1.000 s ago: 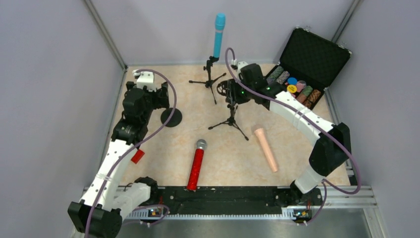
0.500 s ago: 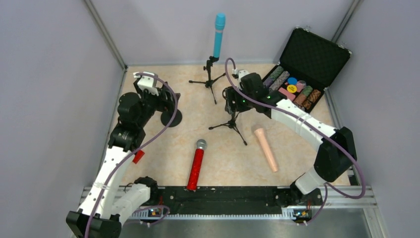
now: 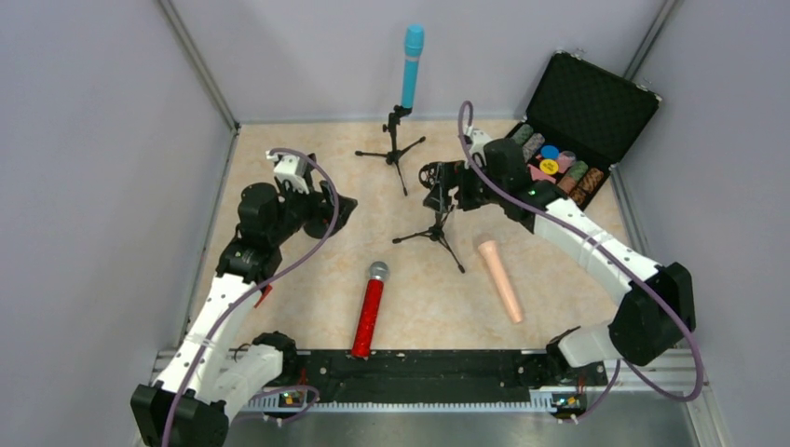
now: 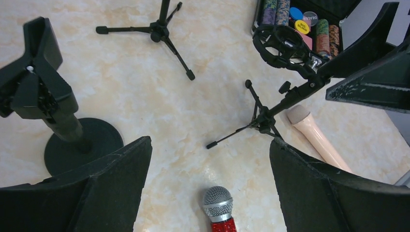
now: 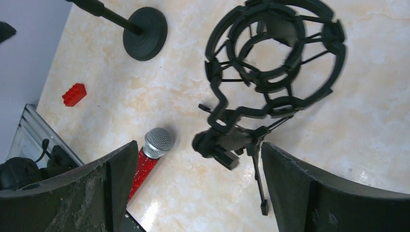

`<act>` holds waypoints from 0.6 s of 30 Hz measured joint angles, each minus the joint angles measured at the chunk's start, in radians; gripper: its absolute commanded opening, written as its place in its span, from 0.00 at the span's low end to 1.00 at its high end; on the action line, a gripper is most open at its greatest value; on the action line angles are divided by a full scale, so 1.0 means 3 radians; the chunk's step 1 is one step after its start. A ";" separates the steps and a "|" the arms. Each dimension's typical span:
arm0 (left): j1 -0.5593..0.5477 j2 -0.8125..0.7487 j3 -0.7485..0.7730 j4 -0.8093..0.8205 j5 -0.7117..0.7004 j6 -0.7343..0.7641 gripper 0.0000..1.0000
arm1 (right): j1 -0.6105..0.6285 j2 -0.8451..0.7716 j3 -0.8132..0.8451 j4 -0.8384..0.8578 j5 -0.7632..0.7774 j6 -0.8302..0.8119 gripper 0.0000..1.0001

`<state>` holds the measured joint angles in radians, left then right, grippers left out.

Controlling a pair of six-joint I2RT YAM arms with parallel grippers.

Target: Attach the microphones to the stand

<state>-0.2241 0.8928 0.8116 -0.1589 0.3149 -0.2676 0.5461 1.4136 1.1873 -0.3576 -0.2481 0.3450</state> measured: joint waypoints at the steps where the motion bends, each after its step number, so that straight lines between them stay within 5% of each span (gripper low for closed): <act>1: 0.0000 0.0001 -0.0019 -0.0001 0.0028 -0.0031 0.95 | -0.0074 -0.0047 -0.0060 0.0056 -0.0080 0.0032 0.98; 18: -0.0027 0.0472 -0.0151 -0.0500 0.0395 -0.0343 0.99 | -0.0609 -0.0338 -0.0234 0.0393 -0.0635 0.0290 0.98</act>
<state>-0.2321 1.0344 0.7662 -0.3088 0.4335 -0.3706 0.3634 1.3121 1.1172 -0.2398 -0.4385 0.4320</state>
